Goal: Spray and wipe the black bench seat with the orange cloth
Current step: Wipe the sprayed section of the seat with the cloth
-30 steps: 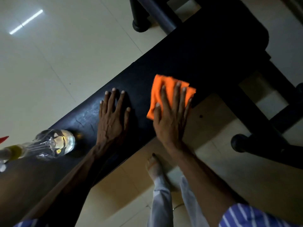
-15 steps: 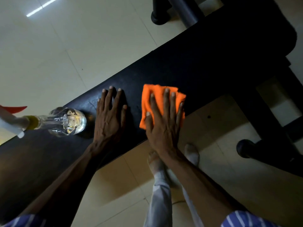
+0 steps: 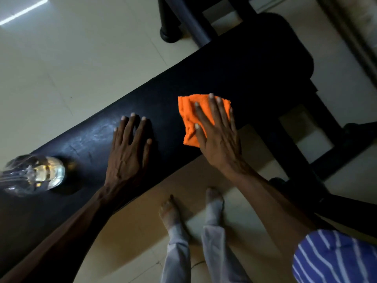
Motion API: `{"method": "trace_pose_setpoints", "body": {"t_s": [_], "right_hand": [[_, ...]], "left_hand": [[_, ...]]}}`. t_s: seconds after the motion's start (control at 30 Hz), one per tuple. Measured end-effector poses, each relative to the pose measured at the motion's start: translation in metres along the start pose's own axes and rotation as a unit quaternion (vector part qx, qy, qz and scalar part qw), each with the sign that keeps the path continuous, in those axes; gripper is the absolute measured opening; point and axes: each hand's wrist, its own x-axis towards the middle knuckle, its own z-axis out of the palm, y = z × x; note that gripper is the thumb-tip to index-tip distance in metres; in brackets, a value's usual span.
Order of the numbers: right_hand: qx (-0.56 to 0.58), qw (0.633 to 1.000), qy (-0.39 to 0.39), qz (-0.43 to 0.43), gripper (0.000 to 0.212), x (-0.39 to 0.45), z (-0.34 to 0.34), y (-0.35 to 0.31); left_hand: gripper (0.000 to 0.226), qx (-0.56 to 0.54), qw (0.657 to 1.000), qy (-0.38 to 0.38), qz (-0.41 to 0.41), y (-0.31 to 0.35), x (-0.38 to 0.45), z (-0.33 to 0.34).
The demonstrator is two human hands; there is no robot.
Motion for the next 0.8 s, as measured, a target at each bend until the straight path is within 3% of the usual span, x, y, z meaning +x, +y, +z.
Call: {"method": "trace_pose_setpoints", "body": {"t_s": [0.23,0.47,0.8], "right_hand": [[-0.020,0.995,0.010,0.093,0.056,0.055,-0.026,0.095],[-0.008,0.981,0.029,0.194,0.056,0.107,-0.060,0.167],[0.075,0.994,0.006,0.085,0.054,0.071,-0.042,0.111]], "left_hand": [[0.060,0.001,0.997,-0.028,0.071,0.067,0.057,0.022],[0.062,0.014,0.998,-0.023,0.051,0.087,0.081,0.028],[0.061,-0.014,0.998,0.003,-0.064,0.053,0.041,0.013]]}}
